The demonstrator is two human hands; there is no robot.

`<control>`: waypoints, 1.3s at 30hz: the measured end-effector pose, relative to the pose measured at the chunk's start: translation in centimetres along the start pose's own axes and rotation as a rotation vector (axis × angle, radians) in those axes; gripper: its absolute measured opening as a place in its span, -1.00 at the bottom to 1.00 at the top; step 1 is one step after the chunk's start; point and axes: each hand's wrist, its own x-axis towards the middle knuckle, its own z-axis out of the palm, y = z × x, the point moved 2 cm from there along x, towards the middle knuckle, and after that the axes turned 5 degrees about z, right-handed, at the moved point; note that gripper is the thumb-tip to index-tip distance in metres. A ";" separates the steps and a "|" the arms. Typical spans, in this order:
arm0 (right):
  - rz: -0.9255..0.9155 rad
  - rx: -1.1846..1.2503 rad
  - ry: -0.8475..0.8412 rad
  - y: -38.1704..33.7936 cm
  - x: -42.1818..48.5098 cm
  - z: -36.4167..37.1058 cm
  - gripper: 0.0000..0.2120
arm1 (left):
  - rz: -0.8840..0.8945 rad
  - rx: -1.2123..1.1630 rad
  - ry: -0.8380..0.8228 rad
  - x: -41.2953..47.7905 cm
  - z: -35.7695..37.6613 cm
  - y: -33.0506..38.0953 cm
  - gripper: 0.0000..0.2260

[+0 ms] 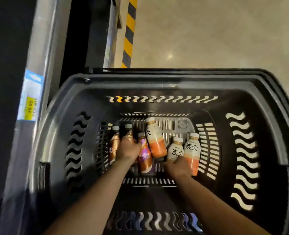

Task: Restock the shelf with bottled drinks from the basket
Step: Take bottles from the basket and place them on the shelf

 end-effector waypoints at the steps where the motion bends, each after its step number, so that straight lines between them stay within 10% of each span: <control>1: 0.019 0.010 0.011 -0.2 0.7 0.6 -0.40 | -0.014 0.034 0.035 1.2 0.4 0.1 -0.56; 5: 0.053 0.068 0.075 -0.2 3.3 2.2 -0.02 | -0.012 0.210 0.096 3.9 2.7 0.2 -0.47; 11: 0.036 0.113 0.192 -0.6 7.0 4.2 -0.07 | 0.025 0.353 0.158 6.0 4.5 -0.7 -0.21; 21: -0.016 0.155 0.045 1.4 3.9 0.9 -0.22 | -0.104 -0.100 -0.082 0.8 2.5 -1.6 -0.68; 39: -0.590 0.408 -0.090 -3.1 -51.0 -29.6 -0.73 | 0.059 -0.468 -0.191 -49.6 -27.2 19.1 -0.79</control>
